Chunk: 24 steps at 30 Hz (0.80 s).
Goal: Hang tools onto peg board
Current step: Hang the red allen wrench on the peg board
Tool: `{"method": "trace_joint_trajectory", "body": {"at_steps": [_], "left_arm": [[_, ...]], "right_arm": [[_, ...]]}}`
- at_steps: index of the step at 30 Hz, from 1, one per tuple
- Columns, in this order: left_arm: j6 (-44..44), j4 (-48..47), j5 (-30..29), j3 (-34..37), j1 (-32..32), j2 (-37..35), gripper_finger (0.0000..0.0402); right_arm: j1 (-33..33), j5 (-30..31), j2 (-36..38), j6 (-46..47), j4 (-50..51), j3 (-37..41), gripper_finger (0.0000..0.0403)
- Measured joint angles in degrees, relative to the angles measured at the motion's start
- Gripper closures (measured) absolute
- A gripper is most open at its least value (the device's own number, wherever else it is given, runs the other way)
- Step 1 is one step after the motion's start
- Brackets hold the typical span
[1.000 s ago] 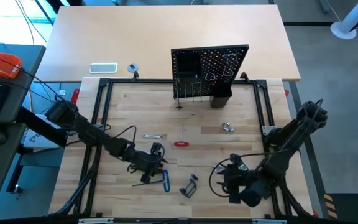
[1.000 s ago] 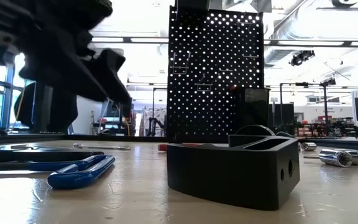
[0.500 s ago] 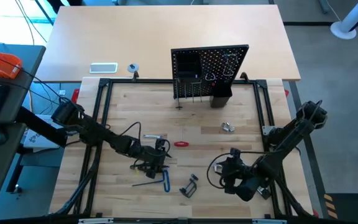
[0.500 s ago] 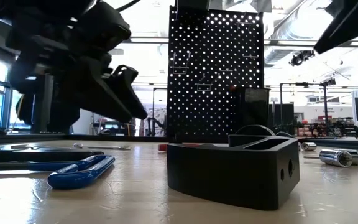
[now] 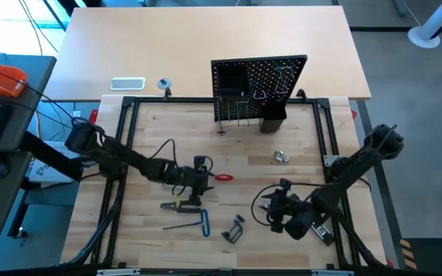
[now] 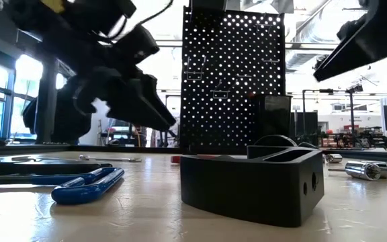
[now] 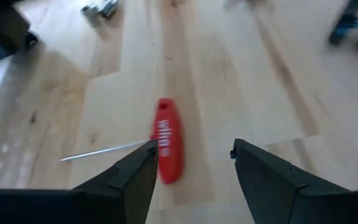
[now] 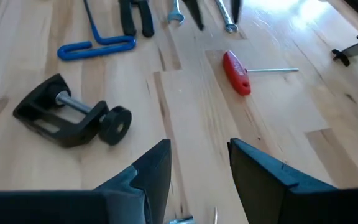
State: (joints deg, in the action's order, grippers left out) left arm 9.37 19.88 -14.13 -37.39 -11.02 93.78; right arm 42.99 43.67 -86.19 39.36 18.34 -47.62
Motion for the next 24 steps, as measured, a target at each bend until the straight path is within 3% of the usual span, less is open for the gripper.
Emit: {"method": "trace_joint_trajectory", "body": {"at_steps": [11,19,24], "left_arm": [[-2.05,0.14,17.54,-0.02,10.05,2.51,0.0197],[-4.47,10.11,17.21,-0.60,10.76,11.25,0.0199],[-3.72,6.30,18.30,-4.62,10.76,14.32,0.0201]], "right_arm": [[0.00,3.99,0.00,-2.19,-6.91,3.79,0.0245],[0.00,5.90,0.00,-3.85,-7.05,3.94,0.0245],[0.02,5.89,0.00,-3.85,-6.97,3.94,0.0245]]}}
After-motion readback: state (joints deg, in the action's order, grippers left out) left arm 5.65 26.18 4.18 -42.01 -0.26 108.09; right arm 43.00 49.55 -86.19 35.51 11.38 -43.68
